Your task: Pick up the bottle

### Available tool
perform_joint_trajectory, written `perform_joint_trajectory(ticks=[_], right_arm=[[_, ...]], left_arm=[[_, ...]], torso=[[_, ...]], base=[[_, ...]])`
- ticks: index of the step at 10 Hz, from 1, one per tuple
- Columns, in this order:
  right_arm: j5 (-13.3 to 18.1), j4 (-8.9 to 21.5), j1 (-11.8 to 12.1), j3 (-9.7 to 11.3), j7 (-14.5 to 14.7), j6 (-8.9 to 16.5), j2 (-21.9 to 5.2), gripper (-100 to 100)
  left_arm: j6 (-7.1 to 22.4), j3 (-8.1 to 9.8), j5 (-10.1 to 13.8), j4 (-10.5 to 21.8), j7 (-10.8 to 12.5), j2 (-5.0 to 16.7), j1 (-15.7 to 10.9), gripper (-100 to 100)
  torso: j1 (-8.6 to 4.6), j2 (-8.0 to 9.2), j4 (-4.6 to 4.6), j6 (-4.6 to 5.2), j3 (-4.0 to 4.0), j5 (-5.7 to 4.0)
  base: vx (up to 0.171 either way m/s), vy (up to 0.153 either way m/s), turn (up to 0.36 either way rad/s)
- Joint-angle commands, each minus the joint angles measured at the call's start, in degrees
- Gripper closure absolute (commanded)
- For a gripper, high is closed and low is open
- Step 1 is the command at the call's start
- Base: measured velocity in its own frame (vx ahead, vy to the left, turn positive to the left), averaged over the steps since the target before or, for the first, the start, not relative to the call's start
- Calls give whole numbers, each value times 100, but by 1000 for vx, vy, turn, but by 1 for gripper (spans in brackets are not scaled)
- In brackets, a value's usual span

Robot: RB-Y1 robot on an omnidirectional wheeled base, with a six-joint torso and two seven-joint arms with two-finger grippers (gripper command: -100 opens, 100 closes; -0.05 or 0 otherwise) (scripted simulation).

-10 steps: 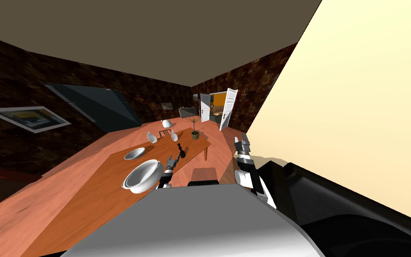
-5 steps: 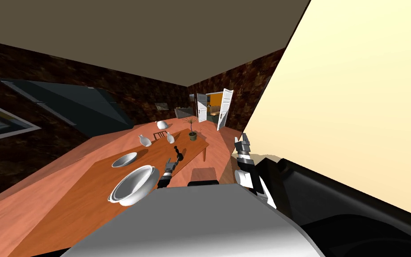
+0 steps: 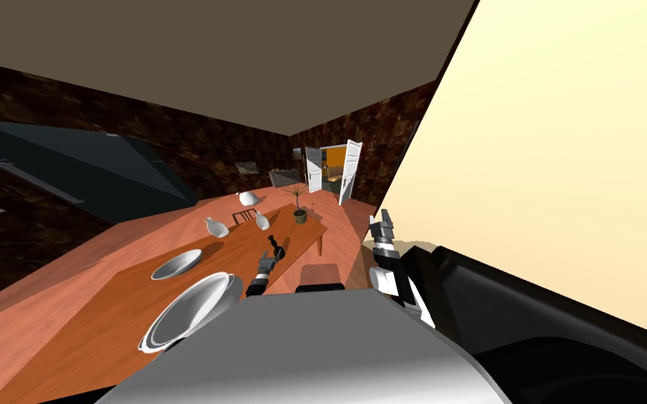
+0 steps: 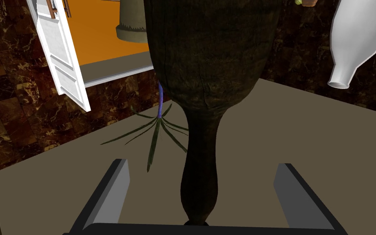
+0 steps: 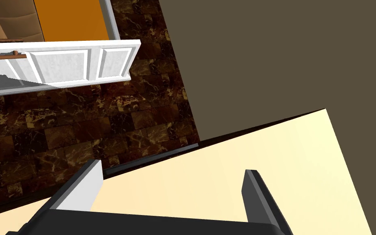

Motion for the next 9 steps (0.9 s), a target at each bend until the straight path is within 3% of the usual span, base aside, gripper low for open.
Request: perform_joint_trajectory(ticks=[1,2,3,4,6,8,9], right_arm=[[0,0,0,0,0,0,0,0],[0,0,-1,0,0,0,0,0],[0,0,1,-1,0,0,0,0],[0,0,2,-2,0,0,-1,0],[0,0,-1,0,0,0,0,0],[0,0,-1,0,0,0,0,0],[0,0,-1,0,0,0,0,0]], left_arm=[[0,0,0,0,0,0,0,0],[101,-83,-213,-288,-12,-167,228,-100],[201,-165,-402,-480,-26,-334,424,-100],[201,-165,-426,-360,-26,-334,436,-100],[201,-165,-426,-696,-26,-334,457,-100],[201,-165,-426,-652,-26,-334,457,-100],[301,-248,-639,-852,-39,-501,685,-100]], torso=[[0,0,0,0,0,0],[-3,14,3,0,9,-1],[10,6,2,-5,5,2],[28,-15,-2,-5,-7,6],[12,5,2,2,3,3],[-7,28,6,1,16,-1],[-8,30,7,1,18,-2]], base=[[9,2,3],[58,52,217],[123,108,357],[103,82,78],[18,16,-34],[-10,-12,6],[47,48,228]])
